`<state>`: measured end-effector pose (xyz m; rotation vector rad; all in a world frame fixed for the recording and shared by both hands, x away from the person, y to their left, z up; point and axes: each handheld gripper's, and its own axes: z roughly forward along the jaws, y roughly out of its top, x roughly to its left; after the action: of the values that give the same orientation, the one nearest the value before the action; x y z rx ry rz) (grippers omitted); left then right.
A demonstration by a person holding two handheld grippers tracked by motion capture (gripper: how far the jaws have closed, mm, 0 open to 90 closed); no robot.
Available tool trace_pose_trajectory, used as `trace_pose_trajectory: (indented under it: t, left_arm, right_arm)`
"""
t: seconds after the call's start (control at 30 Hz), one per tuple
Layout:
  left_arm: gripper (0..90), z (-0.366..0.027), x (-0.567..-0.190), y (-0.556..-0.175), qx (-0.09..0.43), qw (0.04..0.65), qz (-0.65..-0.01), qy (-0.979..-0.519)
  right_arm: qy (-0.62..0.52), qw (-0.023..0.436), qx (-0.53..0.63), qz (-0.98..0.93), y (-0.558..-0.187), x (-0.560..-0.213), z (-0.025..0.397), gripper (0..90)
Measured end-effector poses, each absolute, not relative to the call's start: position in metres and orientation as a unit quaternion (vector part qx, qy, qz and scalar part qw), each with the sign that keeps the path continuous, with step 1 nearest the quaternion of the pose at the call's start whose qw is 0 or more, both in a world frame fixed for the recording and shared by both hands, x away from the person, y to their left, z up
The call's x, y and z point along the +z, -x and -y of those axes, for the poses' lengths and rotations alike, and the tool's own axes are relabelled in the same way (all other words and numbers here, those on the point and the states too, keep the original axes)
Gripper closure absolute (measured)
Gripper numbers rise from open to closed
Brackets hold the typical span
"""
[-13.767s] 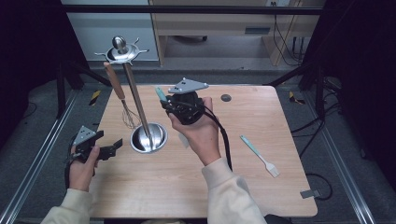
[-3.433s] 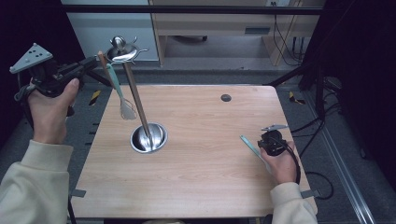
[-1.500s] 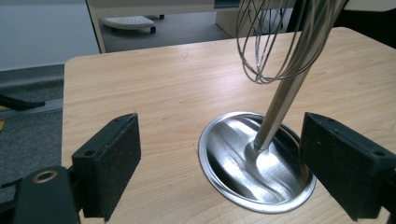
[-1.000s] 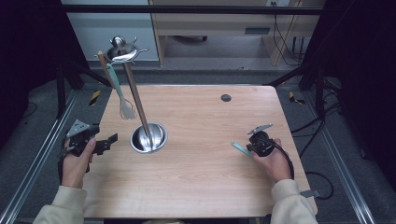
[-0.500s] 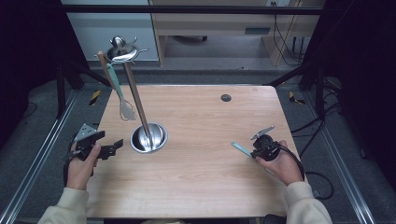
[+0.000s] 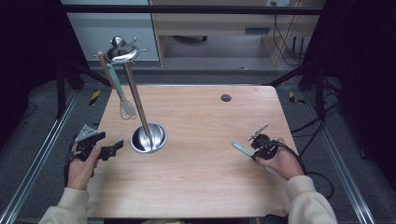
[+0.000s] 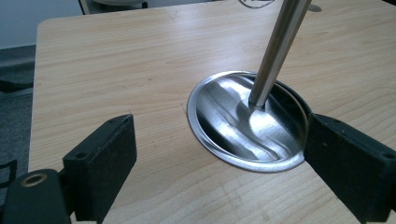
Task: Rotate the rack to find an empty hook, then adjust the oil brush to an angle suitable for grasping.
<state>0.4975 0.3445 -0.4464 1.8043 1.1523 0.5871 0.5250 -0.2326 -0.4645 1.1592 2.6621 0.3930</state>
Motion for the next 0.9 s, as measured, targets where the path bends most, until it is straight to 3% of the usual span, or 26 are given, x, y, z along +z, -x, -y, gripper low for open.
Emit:
trace_pose_trajectory:
  t: [0.9]
  left_arm:
    - [9.3,-0.3428,-0.4469,-0.4969,0.235,0.443,-0.461,-0.732]
  right_arm:
    - [-0.405,0.077,0.153,-0.898,-0.5229,-0.4598,0.2372,82.9]
